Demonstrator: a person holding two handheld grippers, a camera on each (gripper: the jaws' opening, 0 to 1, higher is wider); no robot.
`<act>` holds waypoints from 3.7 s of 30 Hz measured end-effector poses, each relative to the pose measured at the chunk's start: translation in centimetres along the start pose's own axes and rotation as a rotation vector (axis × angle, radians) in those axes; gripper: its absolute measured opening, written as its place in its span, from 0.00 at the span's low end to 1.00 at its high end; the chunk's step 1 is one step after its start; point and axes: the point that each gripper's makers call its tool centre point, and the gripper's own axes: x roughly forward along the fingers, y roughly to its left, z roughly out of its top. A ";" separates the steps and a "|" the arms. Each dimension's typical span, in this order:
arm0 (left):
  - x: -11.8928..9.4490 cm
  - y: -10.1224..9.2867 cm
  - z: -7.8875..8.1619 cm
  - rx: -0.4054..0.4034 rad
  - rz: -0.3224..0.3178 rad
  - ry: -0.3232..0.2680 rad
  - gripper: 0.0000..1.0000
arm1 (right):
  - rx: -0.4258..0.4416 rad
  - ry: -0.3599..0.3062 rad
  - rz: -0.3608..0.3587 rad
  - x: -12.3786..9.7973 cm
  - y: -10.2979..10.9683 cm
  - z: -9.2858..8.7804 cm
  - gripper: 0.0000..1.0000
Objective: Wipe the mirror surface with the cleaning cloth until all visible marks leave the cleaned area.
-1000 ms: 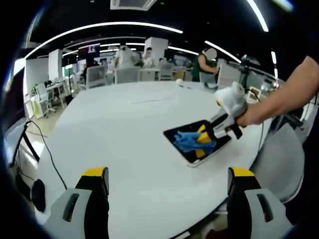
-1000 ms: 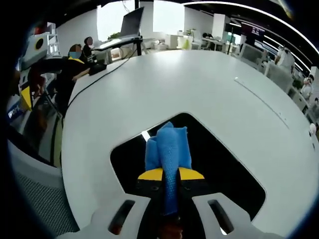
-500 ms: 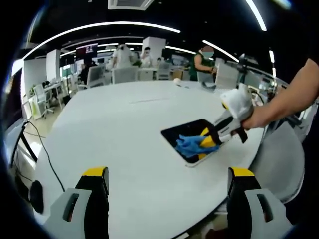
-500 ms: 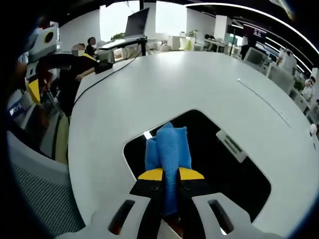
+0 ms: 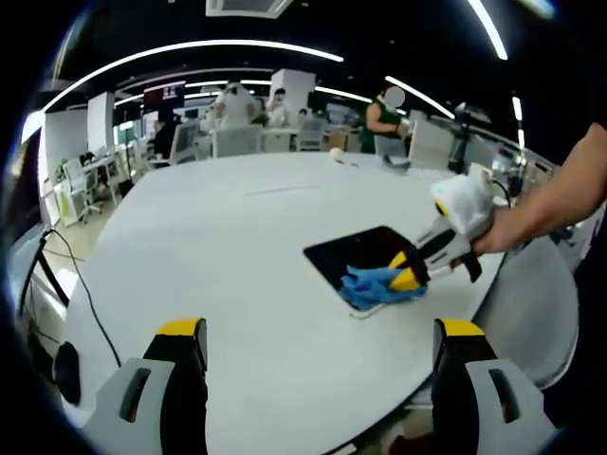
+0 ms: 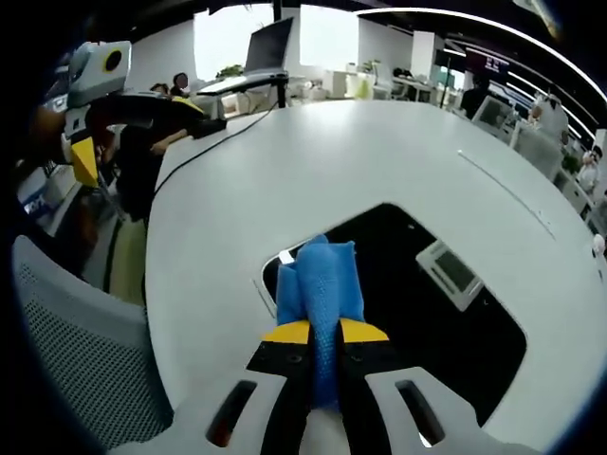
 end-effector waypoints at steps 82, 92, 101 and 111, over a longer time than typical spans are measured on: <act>0.4 -0.8 0.1 -0.003 0.004 0.008 1.00 | -0.097 0.056 0.117 -3.0 -2.0 -3.3 0.04; 0.5 -0.6 0.1 -0.008 0.008 0.007 1.00 | -0.107 0.060 0.122 -3.1 -2.2 -3.6 0.04; 0.8 -1.0 -0.1 -0.014 0.003 0.011 1.00 | -0.111 0.066 0.117 -2.9 -2.4 -3.4 0.04; 0.6 -0.6 -0.4 -0.023 0.016 0.016 1.00 | -0.121 0.063 0.110 -2.6 -3.2 -3.0 0.04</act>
